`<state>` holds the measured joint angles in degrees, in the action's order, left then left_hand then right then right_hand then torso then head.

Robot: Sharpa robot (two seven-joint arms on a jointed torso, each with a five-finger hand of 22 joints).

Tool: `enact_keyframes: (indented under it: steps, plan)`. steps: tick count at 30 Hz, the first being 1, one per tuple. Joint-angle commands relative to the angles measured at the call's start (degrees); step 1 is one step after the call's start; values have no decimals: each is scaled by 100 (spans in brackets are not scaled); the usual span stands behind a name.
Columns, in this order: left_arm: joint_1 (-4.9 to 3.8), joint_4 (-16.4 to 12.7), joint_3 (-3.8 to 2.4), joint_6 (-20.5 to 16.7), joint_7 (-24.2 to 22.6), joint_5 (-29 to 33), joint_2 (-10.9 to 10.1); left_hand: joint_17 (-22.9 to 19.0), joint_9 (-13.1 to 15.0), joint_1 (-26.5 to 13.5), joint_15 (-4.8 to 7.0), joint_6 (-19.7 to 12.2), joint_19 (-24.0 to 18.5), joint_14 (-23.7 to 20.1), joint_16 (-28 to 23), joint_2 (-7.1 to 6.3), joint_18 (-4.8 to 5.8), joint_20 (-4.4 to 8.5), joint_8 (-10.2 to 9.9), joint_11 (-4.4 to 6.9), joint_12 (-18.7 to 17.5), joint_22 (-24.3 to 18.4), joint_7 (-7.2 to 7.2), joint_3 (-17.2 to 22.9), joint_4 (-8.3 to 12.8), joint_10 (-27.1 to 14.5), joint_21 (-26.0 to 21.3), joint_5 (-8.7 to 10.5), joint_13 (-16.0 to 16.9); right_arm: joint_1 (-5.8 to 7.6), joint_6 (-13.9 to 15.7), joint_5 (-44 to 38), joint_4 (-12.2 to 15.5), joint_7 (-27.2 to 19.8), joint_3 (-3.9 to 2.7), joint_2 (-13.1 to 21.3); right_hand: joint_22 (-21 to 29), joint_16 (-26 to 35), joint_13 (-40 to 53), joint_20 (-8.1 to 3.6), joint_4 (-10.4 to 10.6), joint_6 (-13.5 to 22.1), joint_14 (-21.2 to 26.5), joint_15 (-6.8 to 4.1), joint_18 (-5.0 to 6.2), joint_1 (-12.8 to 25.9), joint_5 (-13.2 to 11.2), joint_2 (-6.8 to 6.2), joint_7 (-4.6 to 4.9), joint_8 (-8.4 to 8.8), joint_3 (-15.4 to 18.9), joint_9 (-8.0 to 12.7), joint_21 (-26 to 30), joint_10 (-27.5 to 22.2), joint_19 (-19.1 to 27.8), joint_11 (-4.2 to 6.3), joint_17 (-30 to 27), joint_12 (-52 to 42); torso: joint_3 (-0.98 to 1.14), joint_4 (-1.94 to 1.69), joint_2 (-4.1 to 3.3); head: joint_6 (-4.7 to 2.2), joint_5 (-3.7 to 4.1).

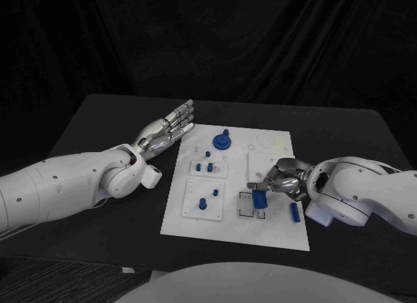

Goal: Assemble the parts on the task board

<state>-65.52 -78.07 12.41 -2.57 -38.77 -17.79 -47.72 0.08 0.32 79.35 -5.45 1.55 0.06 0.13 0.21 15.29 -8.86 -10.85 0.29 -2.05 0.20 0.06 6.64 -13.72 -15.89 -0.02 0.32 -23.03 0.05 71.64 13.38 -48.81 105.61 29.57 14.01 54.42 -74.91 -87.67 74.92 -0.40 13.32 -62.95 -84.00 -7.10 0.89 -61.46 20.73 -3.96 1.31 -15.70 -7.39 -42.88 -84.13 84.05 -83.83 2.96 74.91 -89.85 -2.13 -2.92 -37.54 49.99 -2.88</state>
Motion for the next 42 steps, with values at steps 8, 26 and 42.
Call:
enact_keyframes:
  steps: [8, 26, 42]
  plan:
    - [9, -11, -5, 111, -84, -1, 21, -8, 8, 71, -50, -2, -6, -13, -21, 20, -63, -50, 14, 11, -20, -6, -60, 23, -18, 2, -32, -44, -5, -78, -44, -148, -104, 211, -2, -175, -1274, 50, 1508, 2, -611, 43, -451, 22, 86, 24, -273, 103, -13, 16, -592, -14, 43, 595, -293, -31, 660, -15, -2, -7, 4, 1, -28]
    - [18, 23, -5, 196, -55, -1, 48, -8, 11, 94, -84, 9, -6, -13, -21, 39, -62, -78, 17, -8, -20, -6, -107, 43, -6, 2, -32, -49, -5, -167, -414, -228, -223, 463, -3, -292, -1249, 97, 1508, 40, -440, 94, -429, 64, 104, 254, -779, 117, 36, 94, -353, 11, 120, 595, -264, -70, 537, -15, 0, -4, 5, 1, -48]
    - [33, 40, -5, 253, -22, -1, 56, -8, 14, 106, -132, 24, -6, -13, -21, 52, -55, -112, 21, -42, -20, -6, -154, 58, -1, 2, -32, -49, -5, -223, -499, -326, -296, 487, -3, -361, -1228, 143, 1508, 71, -145, 92, -411, 92, 120, 595, -1521, 206, 53, 163, 48, 53, 197, 595, -242, -85, 425, -15, 3, -6, 2, 1, -60]
